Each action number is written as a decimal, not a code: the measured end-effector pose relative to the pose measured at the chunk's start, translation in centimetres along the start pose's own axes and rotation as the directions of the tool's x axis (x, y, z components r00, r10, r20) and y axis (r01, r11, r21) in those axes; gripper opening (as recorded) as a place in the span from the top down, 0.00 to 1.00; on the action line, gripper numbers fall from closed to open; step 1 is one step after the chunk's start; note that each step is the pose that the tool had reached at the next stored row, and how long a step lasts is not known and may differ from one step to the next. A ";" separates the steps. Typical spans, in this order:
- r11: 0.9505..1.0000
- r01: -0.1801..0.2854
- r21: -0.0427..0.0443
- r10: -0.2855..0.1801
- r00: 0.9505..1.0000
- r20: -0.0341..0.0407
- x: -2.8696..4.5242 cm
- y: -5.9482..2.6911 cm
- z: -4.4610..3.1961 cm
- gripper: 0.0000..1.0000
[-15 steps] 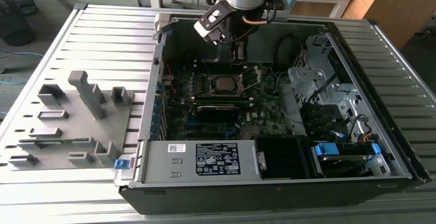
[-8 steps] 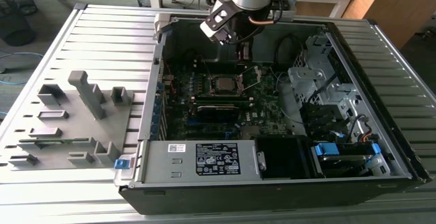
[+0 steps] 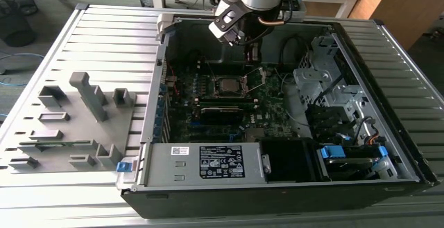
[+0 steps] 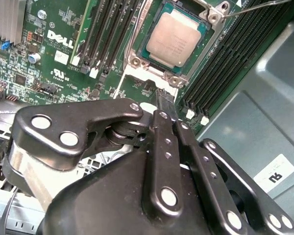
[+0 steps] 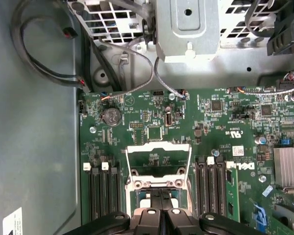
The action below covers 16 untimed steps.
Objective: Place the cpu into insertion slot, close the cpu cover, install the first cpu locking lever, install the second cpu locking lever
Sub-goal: 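Close the cpu cover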
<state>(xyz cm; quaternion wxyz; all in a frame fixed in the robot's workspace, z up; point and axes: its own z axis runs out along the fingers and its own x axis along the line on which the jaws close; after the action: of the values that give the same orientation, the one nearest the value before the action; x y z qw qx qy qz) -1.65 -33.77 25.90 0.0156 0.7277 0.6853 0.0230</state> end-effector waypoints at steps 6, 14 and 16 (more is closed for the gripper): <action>1.000 0.000 0.000 0.000 1.000 0.000 0.01 0.16 0.00 0.89; 1.000 0.000 0.000 0.000 1.000 0.000 0.04 0.67 0.03 0.89; 1.000 0.000 0.000 0.000 1.000 0.000 0.05 0.84 0.04 0.89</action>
<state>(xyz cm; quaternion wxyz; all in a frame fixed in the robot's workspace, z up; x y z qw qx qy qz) -0.81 -33.77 25.92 0.0156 0.7277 0.6853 0.0231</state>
